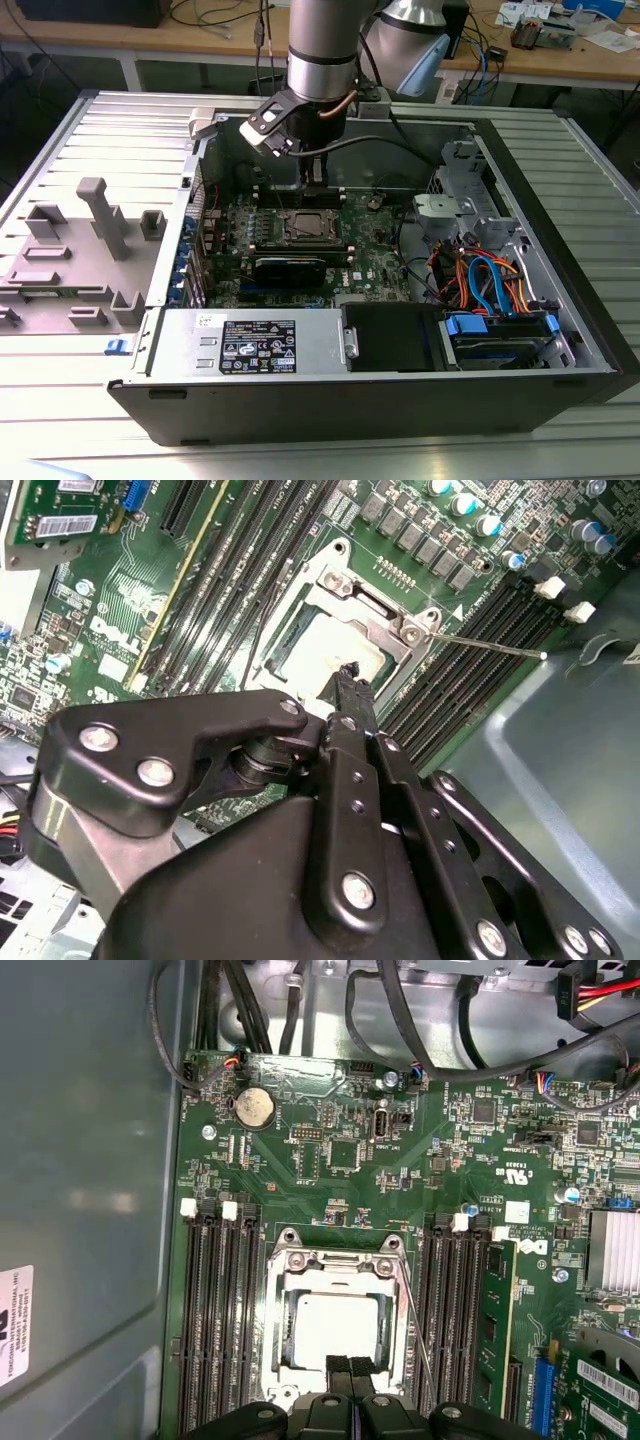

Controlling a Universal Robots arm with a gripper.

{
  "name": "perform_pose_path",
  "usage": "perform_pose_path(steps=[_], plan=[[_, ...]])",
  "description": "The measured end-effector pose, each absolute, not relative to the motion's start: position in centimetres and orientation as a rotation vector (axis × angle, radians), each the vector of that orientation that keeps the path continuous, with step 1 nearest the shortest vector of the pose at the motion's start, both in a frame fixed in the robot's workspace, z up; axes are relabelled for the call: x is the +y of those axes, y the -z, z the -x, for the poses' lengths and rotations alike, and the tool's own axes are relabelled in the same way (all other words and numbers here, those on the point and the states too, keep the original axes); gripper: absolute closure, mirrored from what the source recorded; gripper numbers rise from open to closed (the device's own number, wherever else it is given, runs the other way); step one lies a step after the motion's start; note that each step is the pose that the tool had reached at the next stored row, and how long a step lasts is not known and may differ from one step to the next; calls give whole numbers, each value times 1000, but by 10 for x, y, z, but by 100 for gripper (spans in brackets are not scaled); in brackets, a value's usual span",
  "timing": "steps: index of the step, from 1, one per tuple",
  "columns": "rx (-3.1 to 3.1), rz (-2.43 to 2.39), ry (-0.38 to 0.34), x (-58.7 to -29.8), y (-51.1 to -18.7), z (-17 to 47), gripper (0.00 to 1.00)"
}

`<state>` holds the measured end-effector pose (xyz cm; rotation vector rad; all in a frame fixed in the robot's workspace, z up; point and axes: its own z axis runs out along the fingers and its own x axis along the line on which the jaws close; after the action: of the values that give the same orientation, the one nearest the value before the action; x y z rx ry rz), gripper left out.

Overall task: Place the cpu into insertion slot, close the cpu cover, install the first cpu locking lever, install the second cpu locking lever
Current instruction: 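Install the first cpu locking lever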

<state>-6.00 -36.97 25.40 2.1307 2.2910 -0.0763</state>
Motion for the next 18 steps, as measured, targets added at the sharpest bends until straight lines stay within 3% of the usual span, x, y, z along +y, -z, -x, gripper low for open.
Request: perform_pose_path(steps=[18], plan=[[2344, -2070, 76, -370, -254, 60, 89]])
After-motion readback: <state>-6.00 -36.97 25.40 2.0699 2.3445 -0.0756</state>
